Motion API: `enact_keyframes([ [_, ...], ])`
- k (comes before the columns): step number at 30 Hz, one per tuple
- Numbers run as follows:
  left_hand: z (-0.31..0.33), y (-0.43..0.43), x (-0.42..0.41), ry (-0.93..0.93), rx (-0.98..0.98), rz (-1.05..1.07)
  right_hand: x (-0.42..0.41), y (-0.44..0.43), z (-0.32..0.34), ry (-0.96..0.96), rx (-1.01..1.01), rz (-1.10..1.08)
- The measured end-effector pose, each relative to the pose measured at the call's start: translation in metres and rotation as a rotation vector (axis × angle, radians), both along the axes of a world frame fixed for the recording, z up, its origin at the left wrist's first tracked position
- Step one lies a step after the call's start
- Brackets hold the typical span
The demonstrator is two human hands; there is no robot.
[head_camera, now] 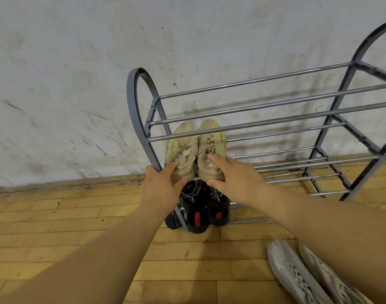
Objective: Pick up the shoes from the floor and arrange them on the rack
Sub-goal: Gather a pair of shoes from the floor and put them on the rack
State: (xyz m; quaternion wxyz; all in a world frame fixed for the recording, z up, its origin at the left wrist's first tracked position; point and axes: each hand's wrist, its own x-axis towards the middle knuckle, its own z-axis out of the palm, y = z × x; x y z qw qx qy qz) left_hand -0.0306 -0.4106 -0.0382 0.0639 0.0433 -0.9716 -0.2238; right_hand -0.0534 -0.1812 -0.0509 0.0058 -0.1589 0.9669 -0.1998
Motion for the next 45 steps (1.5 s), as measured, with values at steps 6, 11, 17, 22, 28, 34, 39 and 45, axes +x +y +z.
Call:
enact_keyframes([
  [6, 0.003, 0.0, 0.002, -0.027, -0.011, 0.015, 0.003, -0.003, 0.002, -0.027, 0.006, 0.039],
  [11, 0.006, 0.001, 0.004, -0.053, -0.014, 0.011, 0.007, 0.008, 0.012, -0.054, -0.01, 0.059],
  [17, 0.005, 0.003, 0.002, -0.076, 0.029, 0.016, 0.009, 0.048, 0.004, 0.02, 0.214, -0.056],
  [22, 0.004, 0.008, 0.001, -0.102, 0.08, 0.031, 0.01, 0.057, 0.004, 0.01, 0.221, -0.043],
  [28, 0.004, 0.006, -0.003, -0.087, 0.109, 0.029, 0.013, 0.053, 0.008, -0.003, 0.216, -0.056],
  [34, 0.001, 0.006, -0.01, -0.077, 0.129, 0.034, 0.011, 0.05, 0.004, 0.003, 0.208, -0.071],
  [39, 0.001, 0.001, -0.006, -0.093, 0.137, -0.001, 0.011, 0.047, 0.006, -0.014, 0.163, -0.066],
  [45, 0.006, -0.004, 0.003, -0.136, 0.053, -0.025, 0.022, 0.03, 0.024, -0.001, 0.127, 0.012],
])
